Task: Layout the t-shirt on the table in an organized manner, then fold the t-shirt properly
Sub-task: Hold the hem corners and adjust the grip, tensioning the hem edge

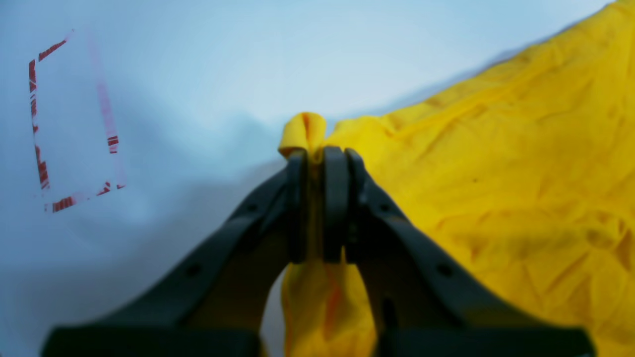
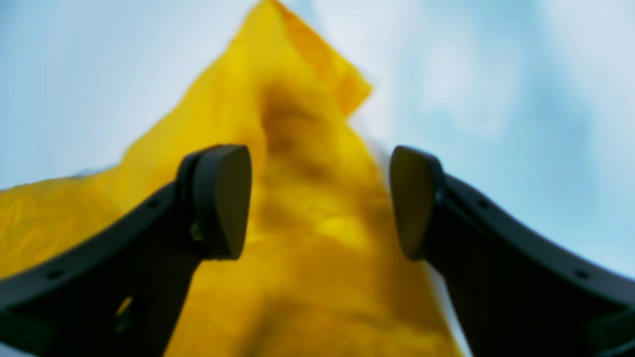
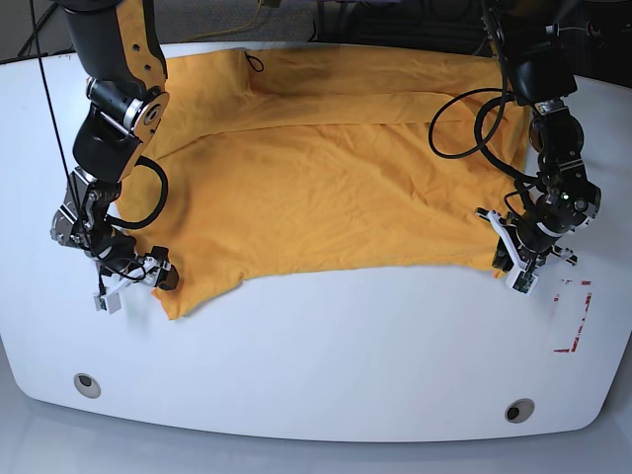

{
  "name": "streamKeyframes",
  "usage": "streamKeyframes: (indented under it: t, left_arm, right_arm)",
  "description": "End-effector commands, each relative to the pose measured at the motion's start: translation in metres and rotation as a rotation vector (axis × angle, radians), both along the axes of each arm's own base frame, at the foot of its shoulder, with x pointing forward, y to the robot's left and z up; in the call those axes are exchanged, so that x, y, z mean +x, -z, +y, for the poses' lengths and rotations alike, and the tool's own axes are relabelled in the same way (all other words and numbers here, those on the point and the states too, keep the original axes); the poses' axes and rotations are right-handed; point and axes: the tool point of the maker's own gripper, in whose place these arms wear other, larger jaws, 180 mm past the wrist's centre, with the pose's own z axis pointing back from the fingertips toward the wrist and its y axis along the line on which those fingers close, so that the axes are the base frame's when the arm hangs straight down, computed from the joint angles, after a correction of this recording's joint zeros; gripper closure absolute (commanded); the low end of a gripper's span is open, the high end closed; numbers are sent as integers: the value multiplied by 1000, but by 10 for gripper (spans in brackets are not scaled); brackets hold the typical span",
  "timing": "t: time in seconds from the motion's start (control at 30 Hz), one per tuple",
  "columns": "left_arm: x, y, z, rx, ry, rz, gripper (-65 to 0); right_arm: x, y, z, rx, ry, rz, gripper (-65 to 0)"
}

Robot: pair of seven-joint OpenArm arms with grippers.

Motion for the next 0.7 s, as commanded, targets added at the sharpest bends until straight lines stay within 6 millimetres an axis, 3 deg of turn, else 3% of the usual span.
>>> streamKeyframes:
  t: [0.0, 0.4, 0.57, 0.67]
  left_arm:
    - [11, -19, 2, -2, 3, -60, -27]
    - [12, -20, 2, -1, 3, -62, -27]
    - [12, -20, 2, -1, 3, -62, -27]
    - [12, -20, 3, 1, 3, -62, -27]
  right_arm:
    - [14, -21, -10, -11, 15, -64, -419]
    - [4, -5, 11, 17, -17, -11, -416]
    - [3, -3, 12, 19, -18, -7, -336]
    - [4, -2, 16, 23, -24, -6, -244]
